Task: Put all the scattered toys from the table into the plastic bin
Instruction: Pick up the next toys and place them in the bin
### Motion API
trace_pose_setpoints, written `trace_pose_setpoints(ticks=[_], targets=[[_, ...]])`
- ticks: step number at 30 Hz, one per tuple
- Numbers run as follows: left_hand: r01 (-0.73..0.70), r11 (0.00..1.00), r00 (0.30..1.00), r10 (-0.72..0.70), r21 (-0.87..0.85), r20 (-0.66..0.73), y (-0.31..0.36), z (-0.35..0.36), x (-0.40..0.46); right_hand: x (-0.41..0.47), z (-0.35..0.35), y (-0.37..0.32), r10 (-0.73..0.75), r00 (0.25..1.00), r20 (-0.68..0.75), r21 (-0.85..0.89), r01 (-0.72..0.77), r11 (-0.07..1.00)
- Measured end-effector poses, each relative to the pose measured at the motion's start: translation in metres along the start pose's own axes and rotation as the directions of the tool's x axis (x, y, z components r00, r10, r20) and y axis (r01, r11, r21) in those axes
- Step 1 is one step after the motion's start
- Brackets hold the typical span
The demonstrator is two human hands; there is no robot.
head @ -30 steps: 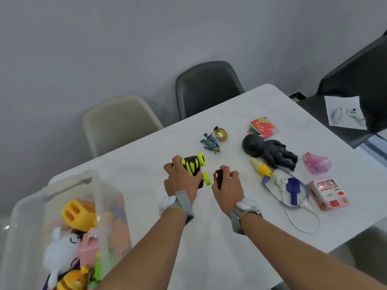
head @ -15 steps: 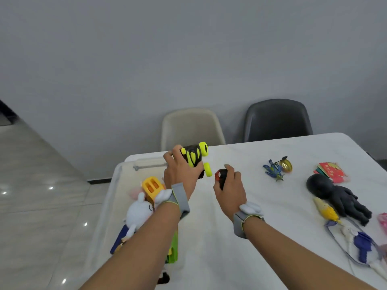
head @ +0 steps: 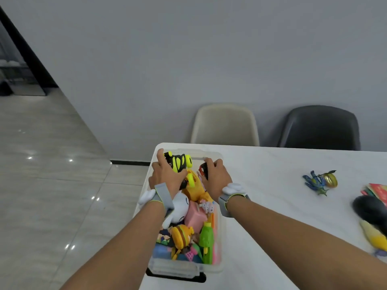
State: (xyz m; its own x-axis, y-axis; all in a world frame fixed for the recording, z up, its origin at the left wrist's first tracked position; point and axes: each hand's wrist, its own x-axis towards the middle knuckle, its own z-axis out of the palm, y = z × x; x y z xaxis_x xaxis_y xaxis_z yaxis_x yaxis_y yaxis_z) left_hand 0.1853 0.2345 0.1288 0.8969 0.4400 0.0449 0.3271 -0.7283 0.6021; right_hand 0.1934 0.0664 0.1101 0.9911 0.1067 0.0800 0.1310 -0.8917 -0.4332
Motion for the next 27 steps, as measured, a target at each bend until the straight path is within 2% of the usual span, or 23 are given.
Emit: trace_pose_setpoints(ticks=[4, 8, 13, 17, 20, 23, 27], targets=[[0.026, 1.000, 0.999, -0.026, 0.008, 0.047, -0.014, 0.014, 0.015, 0.018, 0.026, 0.010, -0.040, 0.997, 0.067, -0.235, 0.055, 0.970], [0.089, 0.990, 0.994, -0.082, -0.110, 0.069, -0.019, 0.024, 0.035, 0.032, 0.040, 0.021, -0.072, 0.994, 0.084, -0.351, 0.097, 0.931], [0.065, 0.997, 0.996, -0.067, 0.038, 0.052, -0.017, 0.042, 0.048, 0.047, 0.046, 0.025, -0.102, 0.989, 0.105, -0.438, 0.138, 0.889], [0.054, 0.987, 0.994, -0.067, 0.148, 0.086, -0.022, 0.060, 0.051, 0.052, 0.052, 0.027, -0.112, 0.984, 0.136, -0.462, 0.163, 0.872], [0.100, 0.988, 0.980, -0.119, 0.120, 0.157, -0.031, 0.064, 0.056, 0.053, 0.055, 0.029, -0.114, 0.984, 0.140, -0.473, 0.168, 0.865], [0.089, 0.989, 0.968, -0.114, 0.121, 0.223, -0.034, 0.058, 0.061, 0.052, 0.055, 0.030, -0.116, 0.987, 0.115, -0.436, 0.155, 0.886], [0.037, 0.992, 0.990, -0.052, 0.117, 0.133, -0.023, 0.046, 0.051, 0.047, 0.053, 0.027, -0.097, 0.995, 0.018, -0.349, 0.097, 0.932]])
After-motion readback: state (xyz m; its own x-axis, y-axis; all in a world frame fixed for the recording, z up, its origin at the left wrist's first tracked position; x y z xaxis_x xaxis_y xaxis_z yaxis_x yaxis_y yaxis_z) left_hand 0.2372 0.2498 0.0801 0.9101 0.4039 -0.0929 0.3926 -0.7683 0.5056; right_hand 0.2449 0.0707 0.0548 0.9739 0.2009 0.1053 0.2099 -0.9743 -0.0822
